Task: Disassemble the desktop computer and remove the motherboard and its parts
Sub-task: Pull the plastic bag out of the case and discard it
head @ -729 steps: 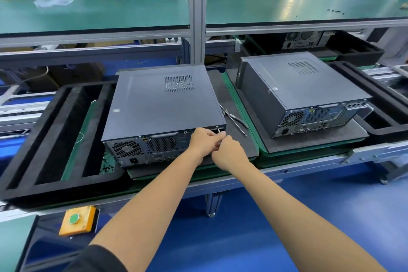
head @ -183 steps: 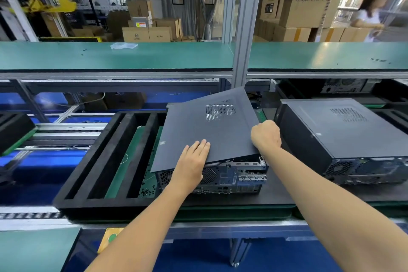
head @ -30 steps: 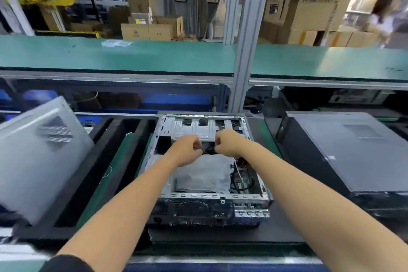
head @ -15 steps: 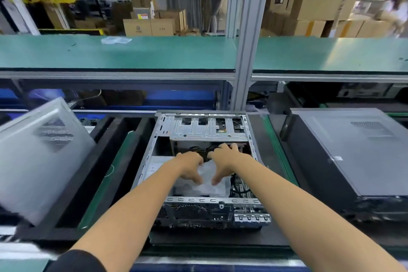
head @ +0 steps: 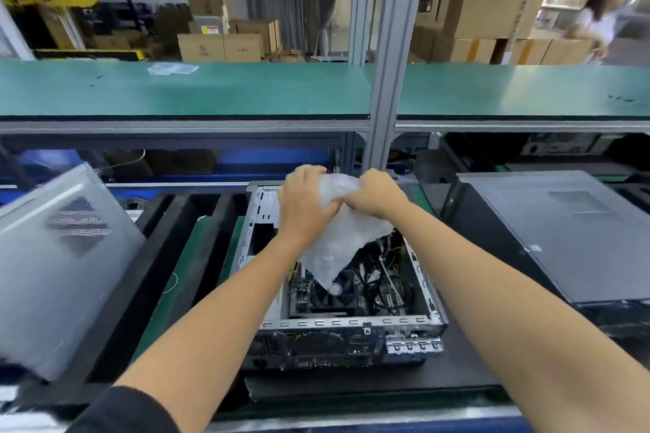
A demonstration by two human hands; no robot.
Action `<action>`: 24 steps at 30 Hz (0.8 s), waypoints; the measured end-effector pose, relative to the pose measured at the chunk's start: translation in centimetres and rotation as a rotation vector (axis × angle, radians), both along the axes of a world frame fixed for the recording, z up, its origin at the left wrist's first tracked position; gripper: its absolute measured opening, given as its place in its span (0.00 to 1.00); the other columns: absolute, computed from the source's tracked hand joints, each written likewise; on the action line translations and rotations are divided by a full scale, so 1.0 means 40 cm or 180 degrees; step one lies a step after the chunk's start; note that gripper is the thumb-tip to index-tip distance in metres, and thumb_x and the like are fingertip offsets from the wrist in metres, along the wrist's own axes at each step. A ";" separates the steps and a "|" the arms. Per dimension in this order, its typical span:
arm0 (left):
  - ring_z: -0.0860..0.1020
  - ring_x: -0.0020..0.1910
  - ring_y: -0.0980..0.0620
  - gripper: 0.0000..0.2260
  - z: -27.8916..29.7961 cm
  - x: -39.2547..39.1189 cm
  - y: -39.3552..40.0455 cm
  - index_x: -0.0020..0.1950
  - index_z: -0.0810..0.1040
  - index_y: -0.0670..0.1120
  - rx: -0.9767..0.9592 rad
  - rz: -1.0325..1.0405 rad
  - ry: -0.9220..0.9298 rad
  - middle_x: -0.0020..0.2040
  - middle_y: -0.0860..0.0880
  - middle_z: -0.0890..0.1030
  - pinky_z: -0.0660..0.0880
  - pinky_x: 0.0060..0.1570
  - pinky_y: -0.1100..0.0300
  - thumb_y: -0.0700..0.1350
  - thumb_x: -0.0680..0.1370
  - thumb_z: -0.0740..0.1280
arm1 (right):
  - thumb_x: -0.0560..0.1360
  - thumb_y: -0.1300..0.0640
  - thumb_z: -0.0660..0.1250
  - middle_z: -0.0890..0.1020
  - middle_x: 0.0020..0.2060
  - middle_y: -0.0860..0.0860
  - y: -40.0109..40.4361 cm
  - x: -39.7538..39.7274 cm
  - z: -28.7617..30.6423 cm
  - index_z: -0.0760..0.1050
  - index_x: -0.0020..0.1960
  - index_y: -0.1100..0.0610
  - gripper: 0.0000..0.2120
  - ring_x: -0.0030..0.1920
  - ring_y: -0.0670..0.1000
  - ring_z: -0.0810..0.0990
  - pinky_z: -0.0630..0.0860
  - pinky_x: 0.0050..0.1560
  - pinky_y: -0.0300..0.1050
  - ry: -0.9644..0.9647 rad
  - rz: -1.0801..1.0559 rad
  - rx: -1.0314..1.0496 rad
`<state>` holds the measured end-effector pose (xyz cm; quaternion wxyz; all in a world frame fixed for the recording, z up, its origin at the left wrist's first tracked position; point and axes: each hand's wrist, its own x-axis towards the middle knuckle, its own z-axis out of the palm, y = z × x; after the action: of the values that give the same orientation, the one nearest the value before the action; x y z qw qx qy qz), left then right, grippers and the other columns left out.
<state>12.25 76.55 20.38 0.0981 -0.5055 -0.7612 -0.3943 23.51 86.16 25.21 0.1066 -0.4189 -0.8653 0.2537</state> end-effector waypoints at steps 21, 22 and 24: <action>0.72 0.50 0.41 0.10 0.041 0.029 -0.326 0.48 0.70 0.38 0.0036 0.0340 -0.0349 0.50 0.41 0.74 0.68 0.50 0.47 0.46 0.80 0.61 | 0.71 0.63 0.61 0.72 0.36 0.54 -0.351 -0.038 0.022 0.69 0.39 0.56 0.04 0.32 0.53 0.71 0.69 0.30 0.40 0.1769 -0.0220 -0.2731; 0.72 0.48 0.41 0.09 0.039 0.037 -0.354 0.47 0.69 0.39 0.0066 0.0419 -0.0330 0.49 0.41 0.73 0.67 0.48 0.48 0.45 0.80 0.61 | 0.71 0.63 0.60 0.71 0.35 0.53 -0.374 -0.039 0.019 0.68 0.37 0.56 0.06 0.32 0.52 0.70 0.68 0.30 0.39 0.1764 -0.0198 -0.2781; 0.72 0.48 0.40 0.09 0.025 0.052 -0.411 0.48 0.70 0.38 0.0031 0.0546 -0.0261 0.50 0.40 0.72 0.66 0.47 0.48 0.45 0.79 0.61 | 0.70 0.64 0.60 0.70 0.36 0.53 -0.418 -0.040 0.001 0.67 0.35 0.56 0.07 0.34 0.52 0.70 0.69 0.30 0.38 0.1740 -0.0123 -0.2818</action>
<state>14.32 60.12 21.38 0.1026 -0.4214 -0.8031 -0.4085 21.92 69.42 25.26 0.1459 -0.3582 -0.6079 0.6935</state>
